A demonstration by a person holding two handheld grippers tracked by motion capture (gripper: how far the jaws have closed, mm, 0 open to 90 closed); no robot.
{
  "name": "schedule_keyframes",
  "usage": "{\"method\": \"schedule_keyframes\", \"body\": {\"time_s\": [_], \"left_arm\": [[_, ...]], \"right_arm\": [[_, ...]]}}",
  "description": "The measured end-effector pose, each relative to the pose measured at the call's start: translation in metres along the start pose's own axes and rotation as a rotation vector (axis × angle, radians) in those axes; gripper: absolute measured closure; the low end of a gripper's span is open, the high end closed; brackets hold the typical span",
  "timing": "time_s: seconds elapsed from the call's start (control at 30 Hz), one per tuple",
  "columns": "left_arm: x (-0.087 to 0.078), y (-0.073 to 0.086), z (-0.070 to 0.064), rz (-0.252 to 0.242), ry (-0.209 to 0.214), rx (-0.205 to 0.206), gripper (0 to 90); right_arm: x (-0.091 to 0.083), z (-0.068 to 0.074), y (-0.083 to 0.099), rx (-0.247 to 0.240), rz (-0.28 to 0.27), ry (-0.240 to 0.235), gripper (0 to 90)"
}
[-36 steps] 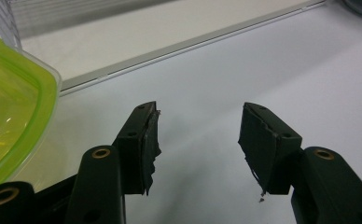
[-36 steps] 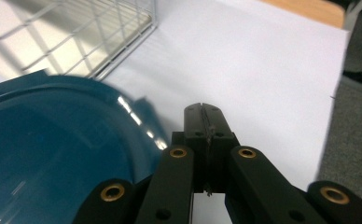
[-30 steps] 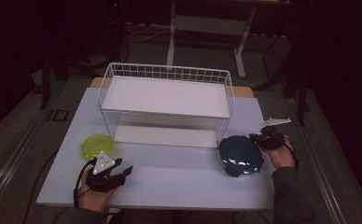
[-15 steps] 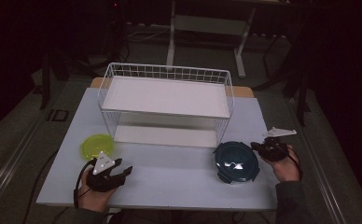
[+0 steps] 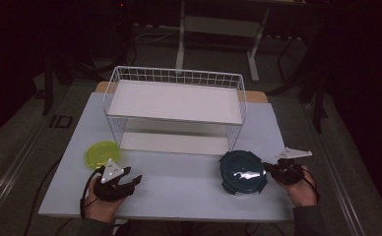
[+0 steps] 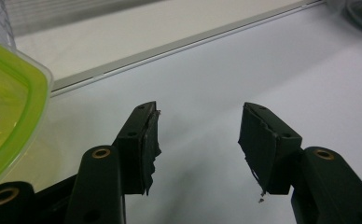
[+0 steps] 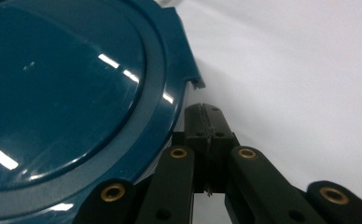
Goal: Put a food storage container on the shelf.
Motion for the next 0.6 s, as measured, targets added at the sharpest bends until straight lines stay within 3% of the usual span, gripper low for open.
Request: {"method": "schedule_keyframes", "body": {"time_s": [0.3,0.6], "left_arm": [[-0.002,-0.001,0.0,-0.009,0.003,-0.002,47.7],[0.001,-0.003,-0.003,0.0,0.025,0.006,47.8]], "right_arm": [[0.024,0.056,-0.019,-0.1,0.007,-0.057,90.0],[0.037,0.089,-0.029,-0.134,0.004,-0.094,90.0]]}}
Point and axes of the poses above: each handheld gripper's, and its own axes: x roughly forward along the jaws, y roughly out of its underside, z roughly to its left, the point moved 5 cm from there along x, roughly forward along the jaws, and after that the axes turned 6 degrees about x, right-handed, at the moved point
